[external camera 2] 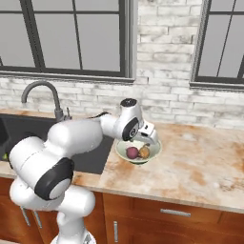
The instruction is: Pick the onions from the cabinet and place them in one bowl. Pick the cucumber from the sink and place it in the other bowl.
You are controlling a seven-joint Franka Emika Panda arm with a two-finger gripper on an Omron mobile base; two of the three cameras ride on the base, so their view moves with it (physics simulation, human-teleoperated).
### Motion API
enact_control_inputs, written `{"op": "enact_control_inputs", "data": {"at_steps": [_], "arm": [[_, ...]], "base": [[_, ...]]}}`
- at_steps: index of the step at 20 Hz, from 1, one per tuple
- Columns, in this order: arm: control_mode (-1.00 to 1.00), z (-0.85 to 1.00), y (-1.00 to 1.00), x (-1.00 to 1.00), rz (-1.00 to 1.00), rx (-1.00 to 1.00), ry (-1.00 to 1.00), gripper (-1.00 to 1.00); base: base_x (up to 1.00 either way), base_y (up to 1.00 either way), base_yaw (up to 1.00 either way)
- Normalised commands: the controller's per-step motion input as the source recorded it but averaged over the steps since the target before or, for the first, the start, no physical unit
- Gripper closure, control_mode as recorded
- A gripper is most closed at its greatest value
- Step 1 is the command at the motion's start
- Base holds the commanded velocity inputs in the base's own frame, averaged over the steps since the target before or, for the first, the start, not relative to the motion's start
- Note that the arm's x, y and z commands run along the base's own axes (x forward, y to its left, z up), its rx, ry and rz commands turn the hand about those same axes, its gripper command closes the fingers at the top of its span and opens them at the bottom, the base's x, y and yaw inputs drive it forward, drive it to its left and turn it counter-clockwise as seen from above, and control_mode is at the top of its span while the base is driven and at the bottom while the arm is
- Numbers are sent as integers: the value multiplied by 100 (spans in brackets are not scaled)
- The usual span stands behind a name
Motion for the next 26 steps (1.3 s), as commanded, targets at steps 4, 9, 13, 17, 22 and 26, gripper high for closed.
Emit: {"op": "enact_control_inputs", "data": {"at_steps": [4,9,13,17,22,26], "arm": [[-100,70,37,-44,0,5,-3,-100],[-100,51,50,-64,1,7,-1,-100],[-100,52,49,-37,0,1,0,-100],[-100,8,75,-51,2,0,-1,-100],[-100,11,81,-61,4,0,-2,-100],[-100,-3,69,-48,6,-4,-8,-100]], "base": [[0,0,0],[0,0,0],[0,0,0],[0,0,0],[0,0,0],[0,0,0]]}}
